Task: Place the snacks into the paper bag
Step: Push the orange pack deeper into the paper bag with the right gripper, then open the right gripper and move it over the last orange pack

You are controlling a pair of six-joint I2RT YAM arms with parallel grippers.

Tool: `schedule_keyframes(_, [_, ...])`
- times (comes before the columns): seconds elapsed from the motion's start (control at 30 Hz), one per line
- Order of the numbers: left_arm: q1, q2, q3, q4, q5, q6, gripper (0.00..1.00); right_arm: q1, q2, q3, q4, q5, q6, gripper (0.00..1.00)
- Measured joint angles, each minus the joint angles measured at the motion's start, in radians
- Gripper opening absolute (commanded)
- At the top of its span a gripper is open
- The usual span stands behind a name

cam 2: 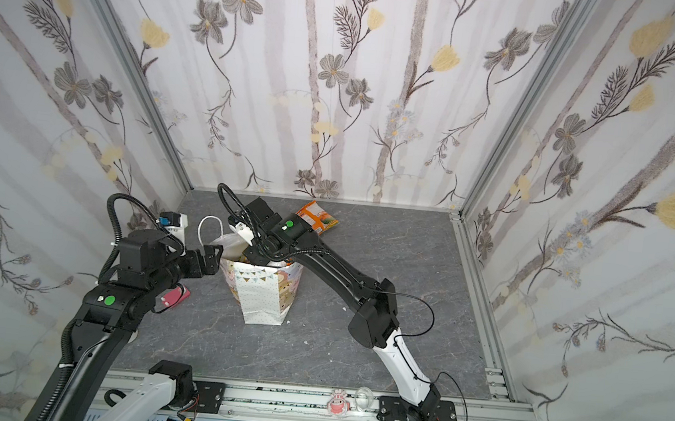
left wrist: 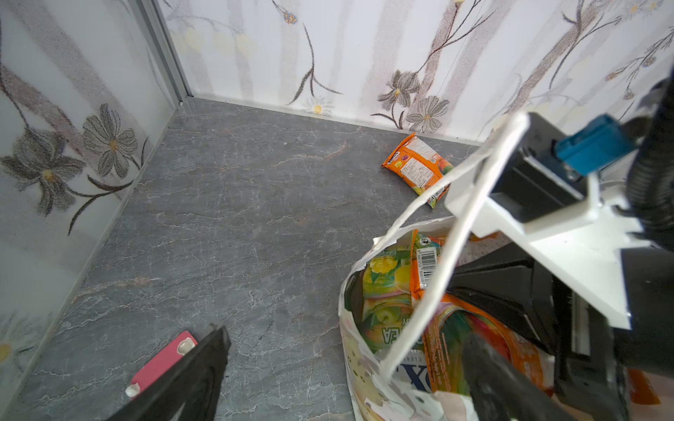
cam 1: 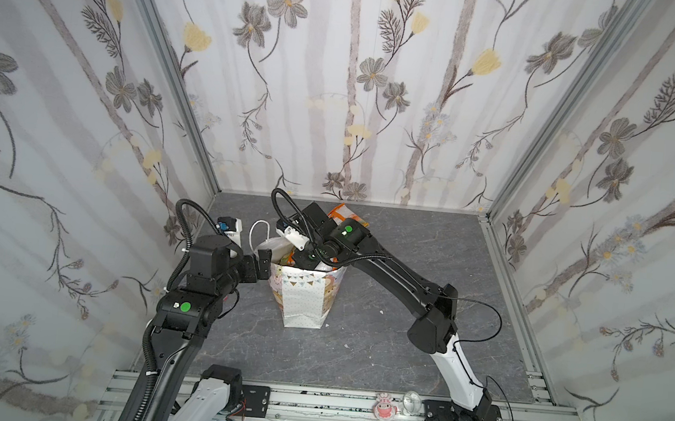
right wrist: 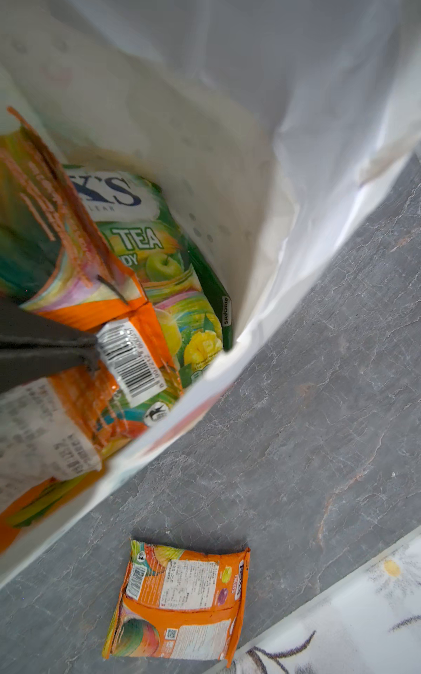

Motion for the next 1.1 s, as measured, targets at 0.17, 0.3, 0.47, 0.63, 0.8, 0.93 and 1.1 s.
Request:
schedule_keyframes(0.17, [0.0, -0.013, -0.007, 0.0, -0.001, 0.0, 1.0, 0.011, -0.027, 0.009, -0.007, -0.008, 0.001, 0.1])
schedule_keyframes(0.3, [0.0, -0.014, -0.008, 0.001, -0.002, 0.0, 1.0, 0.015, -0.117, 0.009, 0.031, -0.008, 0.019, 0.06])
schedule_keyframes(0.47, [0.0, -0.018, -0.012, 0.001, -0.006, 0.0, 1.0, 0.018, -0.248, 0.013, 0.132, 0.056, 0.054, 0.03])
schedule_keyframes(0.63, [0.0, -0.028, -0.026, 0.001, -0.013, 0.0, 1.0, 0.025, -0.348, 0.002, 0.164, 0.171, 0.086, 0.1])
schedule_keyframes(0.8, [-0.001, -0.032, -0.027, 0.0, -0.025, 0.0, 1.0, 0.026, -0.545, -0.245, 0.251, 0.236, 0.121, 0.12])
schedule_keyframes(0.93, [0.0, -0.002, 0.012, -0.008, -0.027, 0.0, 1.0, 0.016, -0.779, -0.64, 0.419, 0.249, 0.157, 0.17])
schedule_keyframes(1.1, [0.001, 0.045, 0.058, -0.008, 0.005, -0.002, 1.0, -0.089, -0.998, -0.963, 0.609, 0.225, 0.237, 0.24])
